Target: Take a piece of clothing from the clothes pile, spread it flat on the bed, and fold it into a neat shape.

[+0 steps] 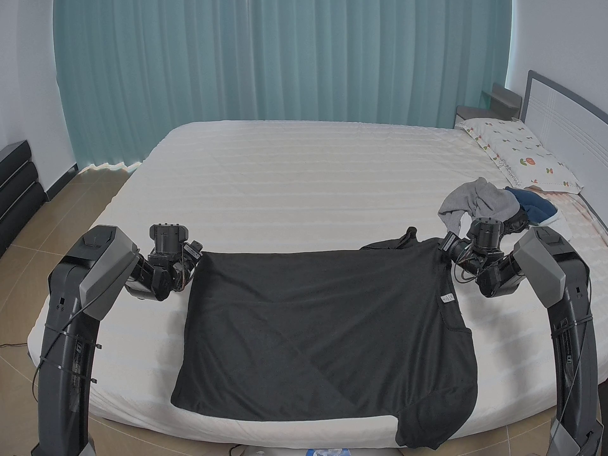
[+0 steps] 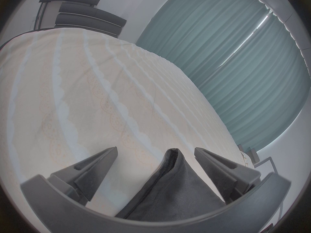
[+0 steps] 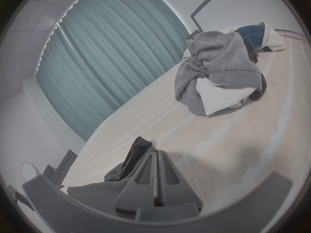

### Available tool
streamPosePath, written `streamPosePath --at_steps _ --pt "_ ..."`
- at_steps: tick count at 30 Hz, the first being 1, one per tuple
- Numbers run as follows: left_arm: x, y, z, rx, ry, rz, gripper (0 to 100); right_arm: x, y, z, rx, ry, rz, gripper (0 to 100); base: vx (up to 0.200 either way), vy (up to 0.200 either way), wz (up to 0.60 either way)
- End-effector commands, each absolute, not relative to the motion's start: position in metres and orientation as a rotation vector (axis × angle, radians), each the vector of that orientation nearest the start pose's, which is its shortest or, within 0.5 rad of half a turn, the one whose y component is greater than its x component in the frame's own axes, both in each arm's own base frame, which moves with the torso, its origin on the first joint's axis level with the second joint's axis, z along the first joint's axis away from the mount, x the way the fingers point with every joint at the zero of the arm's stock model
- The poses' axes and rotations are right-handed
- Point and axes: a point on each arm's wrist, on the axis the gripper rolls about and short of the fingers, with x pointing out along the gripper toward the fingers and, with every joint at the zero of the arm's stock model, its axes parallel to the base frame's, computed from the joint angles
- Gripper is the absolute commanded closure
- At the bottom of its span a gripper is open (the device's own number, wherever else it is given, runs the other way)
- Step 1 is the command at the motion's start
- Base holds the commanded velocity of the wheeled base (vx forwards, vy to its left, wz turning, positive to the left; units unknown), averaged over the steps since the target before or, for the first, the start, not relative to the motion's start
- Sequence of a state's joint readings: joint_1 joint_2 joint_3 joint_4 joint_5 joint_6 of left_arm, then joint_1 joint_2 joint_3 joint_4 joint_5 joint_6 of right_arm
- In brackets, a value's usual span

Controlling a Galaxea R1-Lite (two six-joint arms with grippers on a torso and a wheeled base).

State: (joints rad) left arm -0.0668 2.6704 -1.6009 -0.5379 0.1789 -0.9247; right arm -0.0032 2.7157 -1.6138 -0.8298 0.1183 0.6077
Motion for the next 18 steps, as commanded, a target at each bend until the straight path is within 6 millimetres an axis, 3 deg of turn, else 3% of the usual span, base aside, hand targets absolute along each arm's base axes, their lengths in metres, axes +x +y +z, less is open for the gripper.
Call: streamPosePath --at_steps 1,5,18 --pt "0.505 -0.030 -0.031 -0.837 0.434 0.342 0 0.523 -0.003 -0.028 0.618 0.279 0.010 100 0.000 0.000 0.00" --pt "0.504 -0.030 -0.032 -0.838 0.436 0.344 0 0.529 -0.015 -0.029 0.615 0.250 -0.039 100 0.000 0.000 0.00" --pt "0.504 -0.030 -0.031 -0.839 0.435 0.345 0 0.531 -0.011 -0.045 0.609 0.267 -0.037 100 0.000 0.000 0.00"
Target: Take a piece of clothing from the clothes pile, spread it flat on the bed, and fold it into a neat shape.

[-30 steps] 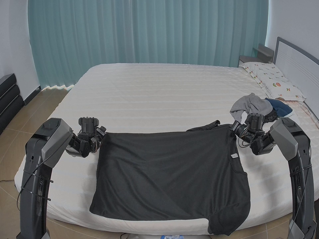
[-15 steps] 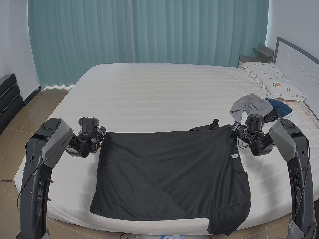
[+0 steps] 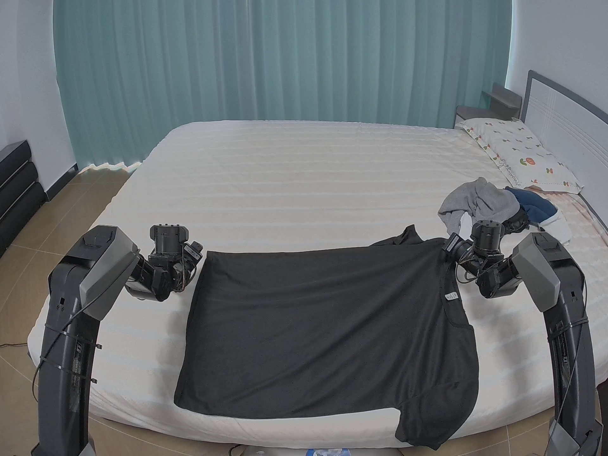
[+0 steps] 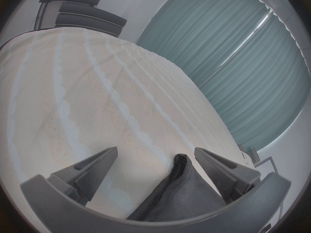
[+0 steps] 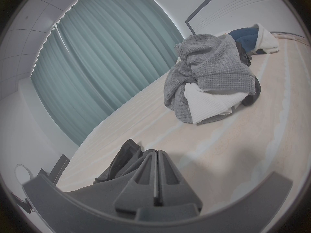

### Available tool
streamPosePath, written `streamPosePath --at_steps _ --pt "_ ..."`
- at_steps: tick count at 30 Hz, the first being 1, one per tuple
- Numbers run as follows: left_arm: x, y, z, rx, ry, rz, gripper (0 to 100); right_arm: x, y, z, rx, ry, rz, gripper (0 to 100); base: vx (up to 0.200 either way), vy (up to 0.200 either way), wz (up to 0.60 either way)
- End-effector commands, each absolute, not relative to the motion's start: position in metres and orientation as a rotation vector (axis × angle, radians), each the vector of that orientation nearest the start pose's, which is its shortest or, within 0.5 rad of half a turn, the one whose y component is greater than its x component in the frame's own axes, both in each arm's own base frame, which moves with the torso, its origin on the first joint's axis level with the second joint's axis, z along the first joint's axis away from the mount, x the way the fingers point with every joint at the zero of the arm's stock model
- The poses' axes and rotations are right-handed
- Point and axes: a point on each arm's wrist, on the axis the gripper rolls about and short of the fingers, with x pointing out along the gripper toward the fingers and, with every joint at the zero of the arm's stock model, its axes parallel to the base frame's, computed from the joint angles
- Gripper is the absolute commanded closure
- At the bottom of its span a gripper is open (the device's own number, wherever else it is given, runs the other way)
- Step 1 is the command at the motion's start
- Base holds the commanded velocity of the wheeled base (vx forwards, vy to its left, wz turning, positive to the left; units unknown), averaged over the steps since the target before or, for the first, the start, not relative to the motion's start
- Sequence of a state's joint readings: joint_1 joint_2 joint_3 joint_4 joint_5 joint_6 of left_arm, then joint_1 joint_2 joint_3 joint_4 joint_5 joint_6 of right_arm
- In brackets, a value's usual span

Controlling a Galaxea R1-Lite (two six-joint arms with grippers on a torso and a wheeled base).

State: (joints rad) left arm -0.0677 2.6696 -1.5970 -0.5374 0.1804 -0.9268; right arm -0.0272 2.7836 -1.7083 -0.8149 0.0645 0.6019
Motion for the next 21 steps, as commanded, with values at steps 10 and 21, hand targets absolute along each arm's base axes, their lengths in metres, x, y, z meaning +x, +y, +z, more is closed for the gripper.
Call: streamPosePath --at_steps 10,21 --pt "0.499 -0.029 -0.031 -0.854 0.445 0.356 0 0.528 -0.006 -0.045 0.609 0.284 -0.031 0 0.000 0.000 0.00" --pt "0.462 -0.027 0.018 -0.936 0.420 0.278 0 0.440 -0.013 0.027 0.659 0.438 0.088 0 0.000 0.000 0.00"
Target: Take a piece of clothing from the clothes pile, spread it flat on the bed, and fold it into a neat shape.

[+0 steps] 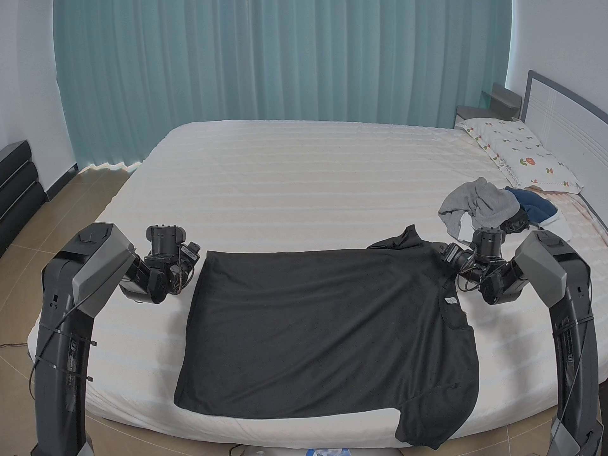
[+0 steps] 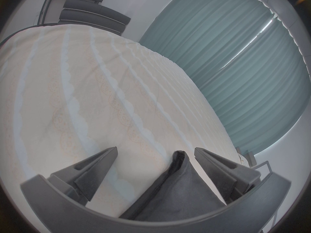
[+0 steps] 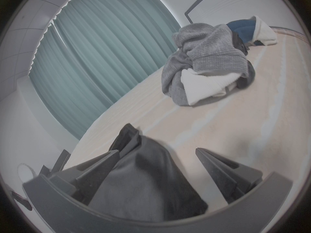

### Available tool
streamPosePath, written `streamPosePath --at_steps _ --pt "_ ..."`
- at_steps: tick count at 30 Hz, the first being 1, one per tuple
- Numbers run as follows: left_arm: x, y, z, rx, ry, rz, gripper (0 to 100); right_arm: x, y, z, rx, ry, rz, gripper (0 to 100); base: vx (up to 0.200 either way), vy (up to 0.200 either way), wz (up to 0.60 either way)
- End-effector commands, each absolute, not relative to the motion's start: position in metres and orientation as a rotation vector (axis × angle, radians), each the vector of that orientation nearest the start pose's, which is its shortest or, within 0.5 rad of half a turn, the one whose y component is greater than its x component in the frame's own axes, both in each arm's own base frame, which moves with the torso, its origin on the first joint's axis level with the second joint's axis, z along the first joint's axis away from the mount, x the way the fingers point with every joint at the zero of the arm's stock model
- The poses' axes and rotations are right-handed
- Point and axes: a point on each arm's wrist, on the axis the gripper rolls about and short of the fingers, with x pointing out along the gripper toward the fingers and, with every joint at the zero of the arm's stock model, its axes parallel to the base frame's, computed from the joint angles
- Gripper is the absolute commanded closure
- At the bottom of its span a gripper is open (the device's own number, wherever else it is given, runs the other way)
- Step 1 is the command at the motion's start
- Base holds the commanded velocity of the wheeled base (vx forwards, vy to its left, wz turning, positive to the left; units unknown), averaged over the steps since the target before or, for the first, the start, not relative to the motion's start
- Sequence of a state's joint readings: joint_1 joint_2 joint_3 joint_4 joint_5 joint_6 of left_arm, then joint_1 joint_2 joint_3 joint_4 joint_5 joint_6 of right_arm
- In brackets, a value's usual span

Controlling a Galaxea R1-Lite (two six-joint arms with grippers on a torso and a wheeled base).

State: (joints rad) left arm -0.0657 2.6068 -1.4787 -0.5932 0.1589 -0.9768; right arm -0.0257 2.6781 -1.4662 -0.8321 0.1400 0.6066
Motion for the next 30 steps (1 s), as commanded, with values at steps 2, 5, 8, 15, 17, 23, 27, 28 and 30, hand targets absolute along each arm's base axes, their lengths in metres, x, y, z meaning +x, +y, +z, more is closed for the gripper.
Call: streamPosePath --at_steps 2,5,8,15,17,23,27,28,30 --pt "0.457 -0.029 0.025 -0.941 0.432 0.253 0 0.426 -0.012 0.031 0.665 0.467 0.097 0 0.000 0.000 0.00" --pt "0.434 -0.037 0.047 -0.936 0.455 0.224 0 0.377 -0.010 0.037 0.681 0.556 0.091 0 0.000 0.000 0.00" --pt "0.401 -0.035 0.049 -0.935 0.525 0.229 0 0.345 -0.011 0.038 0.690 0.598 0.077 0 0.000 0.000 0.00" --pt "0.334 -0.040 0.033 -0.996 0.705 0.202 0 0.288 -0.013 0.027 0.720 0.733 0.073 0 0.000 0.000 0.00" --pt "0.321 -0.041 0.032 -1.019 0.720 0.178 0 0.280 -0.012 0.022 0.733 0.766 0.064 0 0.000 0.000 0.00" --pt "0.295 -0.044 0.019 -1.007 0.762 0.166 0 0.258 -0.015 0.009 0.737 0.850 0.060 0 -0.200 0.000 0.00" --pt "0.288 -0.043 0.014 -0.992 0.777 0.170 0 0.253 -0.024 0.007 0.742 0.861 0.102 0 -0.200 0.000 0.00" --pt "0.287 -0.043 0.013 -0.986 0.782 0.172 0 0.251 -0.024 0.006 0.738 0.869 0.104 0 -0.200 0.000 0.00" --pt "0.282 -0.044 0.011 -0.965 0.800 0.170 0 0.248 -0.023 0.002 0.726 0.890 0.110 0 -0.200 0.000 0.00"
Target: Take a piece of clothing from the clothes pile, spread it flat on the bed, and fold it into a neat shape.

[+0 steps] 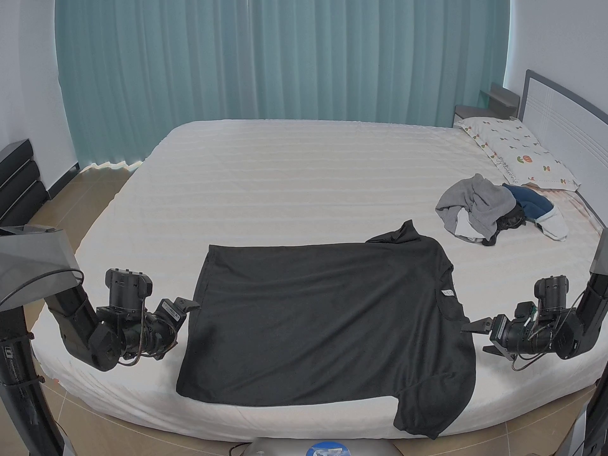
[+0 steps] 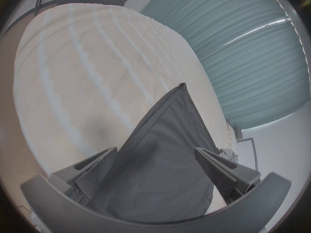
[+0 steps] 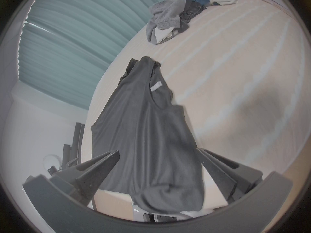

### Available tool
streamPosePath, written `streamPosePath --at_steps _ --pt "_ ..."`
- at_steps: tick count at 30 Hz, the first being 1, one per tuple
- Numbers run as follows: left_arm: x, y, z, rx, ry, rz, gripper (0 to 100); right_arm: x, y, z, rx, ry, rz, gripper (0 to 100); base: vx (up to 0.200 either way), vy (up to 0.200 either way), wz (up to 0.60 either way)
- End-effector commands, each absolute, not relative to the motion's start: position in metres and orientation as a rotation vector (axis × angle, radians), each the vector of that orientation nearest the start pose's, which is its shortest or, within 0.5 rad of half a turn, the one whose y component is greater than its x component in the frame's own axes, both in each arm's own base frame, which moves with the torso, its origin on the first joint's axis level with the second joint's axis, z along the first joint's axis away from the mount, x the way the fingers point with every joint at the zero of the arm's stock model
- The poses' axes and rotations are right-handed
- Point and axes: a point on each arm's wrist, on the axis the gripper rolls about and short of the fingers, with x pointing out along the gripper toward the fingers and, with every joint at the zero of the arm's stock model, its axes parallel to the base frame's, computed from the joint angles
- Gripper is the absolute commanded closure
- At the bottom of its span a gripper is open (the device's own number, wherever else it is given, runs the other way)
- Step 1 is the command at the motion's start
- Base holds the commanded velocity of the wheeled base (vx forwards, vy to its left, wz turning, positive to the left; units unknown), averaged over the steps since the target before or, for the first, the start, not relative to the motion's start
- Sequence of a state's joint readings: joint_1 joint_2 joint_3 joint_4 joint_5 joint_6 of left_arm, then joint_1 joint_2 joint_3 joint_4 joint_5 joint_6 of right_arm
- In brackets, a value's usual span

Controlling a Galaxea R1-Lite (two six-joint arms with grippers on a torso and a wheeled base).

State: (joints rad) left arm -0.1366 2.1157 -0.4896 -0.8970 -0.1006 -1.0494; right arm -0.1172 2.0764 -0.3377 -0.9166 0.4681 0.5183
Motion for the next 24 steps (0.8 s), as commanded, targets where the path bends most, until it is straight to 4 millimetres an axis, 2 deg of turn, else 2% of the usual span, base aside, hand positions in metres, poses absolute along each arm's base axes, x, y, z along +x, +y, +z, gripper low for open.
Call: streamPosePath --at_steps 1,6,11,13,15,17,24 --pt "0.279 -0.045 0.009 -0.948 0.812 0.166 0 0.248 -0.023 0.000 0.724 0.895 0.112 0 -0.200 0.000 0.00" --pt "0.275 -0.048 -0.003 -0.849 0.852 0.163 0 0.249 -0.021 -0.007 0.723 0.925 0.119 0 -0.040 0.000 0.00" --pt "0.274 -0.049 -0.009 -0.837 0.845 0.158 0 0.251 -0.020 -0.010 0.723 0.928 0.120 0 0.000 0.000 0.00" --pt "0.273 -0.055 -0.014 -0.819 0.855 0.136 0 0.252 -0.019 -0.011 0.721 0.925 0.126 0 0.000 0.000 0.00" --pt "0.273 -0.055 -0.014 -0.819 0.855 0.136 0 0.252 -0.019 -0.011 0.721 0.925 0.126 0 0.000 0.000 0.00" --pt "0.277 -0.056 -0.026 -0.722 0.836 0.150 0 0.253 -0.016 -0.014 0.712 0.913 0.143 0 0.000 0.000 0.00" --pt "0.279 -0.057 -0.033 -0.664 0.836 0.130 0 0.254 -0.013 -0.021 0.709 0.908 0.154 0 0.000 0.000 0.00"
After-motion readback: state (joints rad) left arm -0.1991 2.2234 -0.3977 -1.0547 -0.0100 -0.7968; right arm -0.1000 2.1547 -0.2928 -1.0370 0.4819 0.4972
